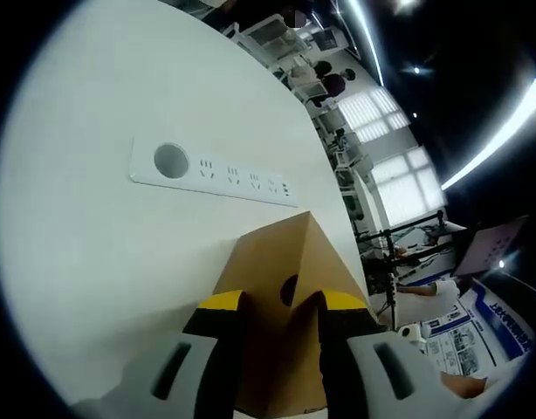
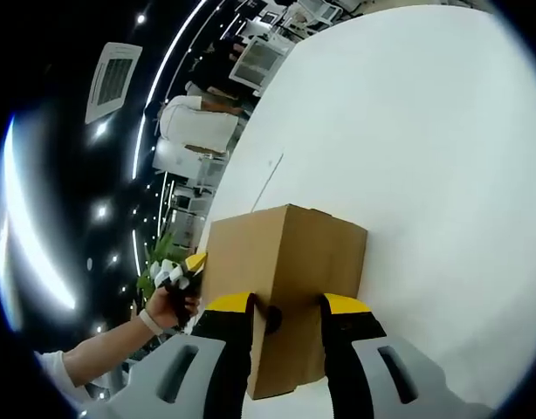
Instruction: Operate the shoe box by opening the lid, removing the specified soft item, and placing it in the target area until the item is outside and the box remains undamaged.
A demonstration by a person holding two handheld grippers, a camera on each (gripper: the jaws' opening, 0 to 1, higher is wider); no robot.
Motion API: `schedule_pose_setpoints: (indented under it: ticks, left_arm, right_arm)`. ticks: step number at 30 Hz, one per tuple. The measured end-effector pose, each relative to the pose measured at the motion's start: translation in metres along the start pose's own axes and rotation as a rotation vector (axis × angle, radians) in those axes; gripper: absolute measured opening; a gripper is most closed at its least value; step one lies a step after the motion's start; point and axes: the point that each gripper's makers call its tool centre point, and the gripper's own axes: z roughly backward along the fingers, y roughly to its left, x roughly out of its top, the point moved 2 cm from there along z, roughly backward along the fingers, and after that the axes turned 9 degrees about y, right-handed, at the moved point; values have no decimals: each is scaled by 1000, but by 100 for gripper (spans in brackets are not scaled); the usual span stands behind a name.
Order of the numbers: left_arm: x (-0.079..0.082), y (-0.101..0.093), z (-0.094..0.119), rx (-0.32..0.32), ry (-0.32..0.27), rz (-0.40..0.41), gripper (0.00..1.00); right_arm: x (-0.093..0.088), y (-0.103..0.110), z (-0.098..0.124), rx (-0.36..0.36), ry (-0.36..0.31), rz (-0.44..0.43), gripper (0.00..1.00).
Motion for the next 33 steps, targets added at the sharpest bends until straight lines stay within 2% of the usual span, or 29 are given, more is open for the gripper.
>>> schedule_pose_setpoints:
  ticks: [21, 33]
  left_arm:
    - [-21, 4, 18, 12, -7, 38, 32]
    - [-26, 5, 21, 11, -33, 56, 32]
  right_arm:
    - [9, 0, -2, 28, 85, 36, 29]
    - [14, 0, -3, 37, 123, 59, 29]
